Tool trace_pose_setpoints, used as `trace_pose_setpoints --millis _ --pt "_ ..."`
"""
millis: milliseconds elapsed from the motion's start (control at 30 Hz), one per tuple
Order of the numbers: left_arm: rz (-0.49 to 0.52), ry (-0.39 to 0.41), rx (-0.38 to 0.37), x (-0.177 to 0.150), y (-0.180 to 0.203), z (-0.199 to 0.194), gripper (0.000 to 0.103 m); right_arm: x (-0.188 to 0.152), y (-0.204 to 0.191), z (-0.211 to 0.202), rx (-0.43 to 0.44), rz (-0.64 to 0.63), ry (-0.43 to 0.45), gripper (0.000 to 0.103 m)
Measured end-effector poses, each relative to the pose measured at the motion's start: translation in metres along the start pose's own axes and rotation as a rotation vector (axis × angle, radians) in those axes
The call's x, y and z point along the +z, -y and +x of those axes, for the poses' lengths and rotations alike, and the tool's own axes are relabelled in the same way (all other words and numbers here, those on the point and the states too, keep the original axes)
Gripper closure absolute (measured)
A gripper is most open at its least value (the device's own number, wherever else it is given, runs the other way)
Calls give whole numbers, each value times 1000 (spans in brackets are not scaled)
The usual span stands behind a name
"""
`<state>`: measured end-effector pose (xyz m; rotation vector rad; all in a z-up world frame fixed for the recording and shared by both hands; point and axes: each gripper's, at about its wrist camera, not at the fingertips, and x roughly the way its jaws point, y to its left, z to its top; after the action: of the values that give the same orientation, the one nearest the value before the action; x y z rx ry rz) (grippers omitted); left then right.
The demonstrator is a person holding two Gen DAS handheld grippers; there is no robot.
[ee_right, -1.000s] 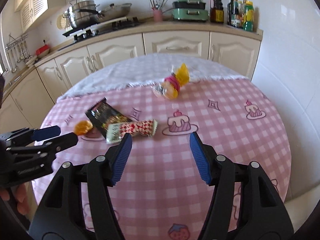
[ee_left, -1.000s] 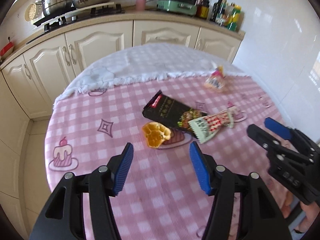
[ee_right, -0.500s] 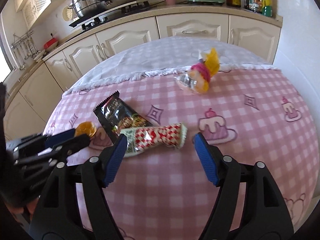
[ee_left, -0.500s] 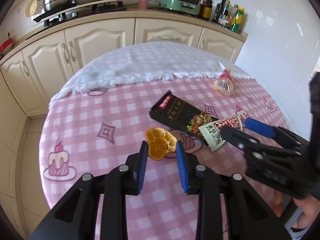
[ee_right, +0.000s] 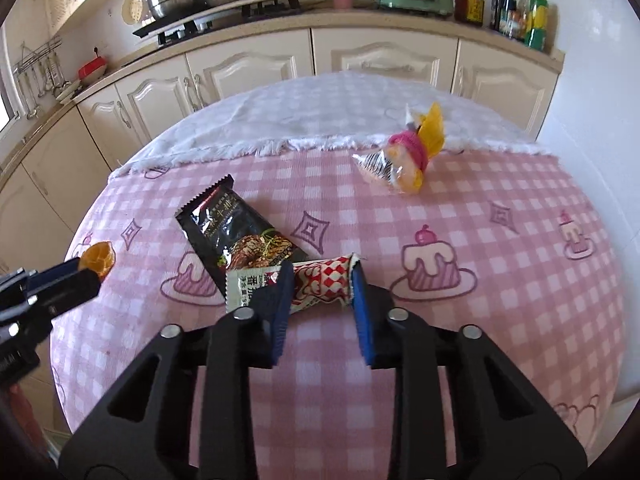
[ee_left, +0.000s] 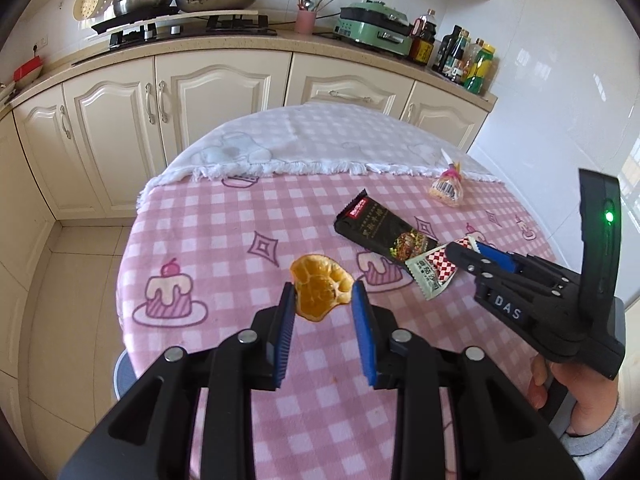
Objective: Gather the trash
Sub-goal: 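Carry peel and checkered wrapper over the blue bucket and open both grippers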
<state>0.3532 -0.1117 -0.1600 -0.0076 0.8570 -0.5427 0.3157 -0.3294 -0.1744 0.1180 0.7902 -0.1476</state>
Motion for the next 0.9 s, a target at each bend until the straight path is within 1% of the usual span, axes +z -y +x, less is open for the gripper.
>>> trace_pose_setpoints --millis 100,233,333,400,500,600,667,767,833,900 --pt "-15 15 -21 -3 -5 -10 76 -6 1 -17 8 13 37 83" --pt "-36 38 -50 -10 -14 -26 76 -11 -10 -37 21 -5 71 83" --pt "-60 60 -65 -14 -25 -40 76 -8 -28 -54 45 -26 104 83" --pt "-77 75 -66 -18 -36 -50 76 -2 -46 -64 76 -47 127 83" --pt "-111 102 -48 -24 -59 -67 76 3 -84 -74 142 -95 150 83" --pt "-156 121 -17 -34 -90 -84 76 3 -135 -72 212 -164 149 83" --pt "-192 127 20 -45 -114 -94 76 0 -173 -65 270 -205 135 83" --pt "-244 128 98 -64 -152 -105 76 -10 -225 -52 332 -273 111 83" --pt "-290 112 142 -78 -178 -107 76 -17 -255 -39 364 -310 82 83" --pt "-322 93 178 -89 -198 -104 76 -28 -288 -18 394 -348 41 83"
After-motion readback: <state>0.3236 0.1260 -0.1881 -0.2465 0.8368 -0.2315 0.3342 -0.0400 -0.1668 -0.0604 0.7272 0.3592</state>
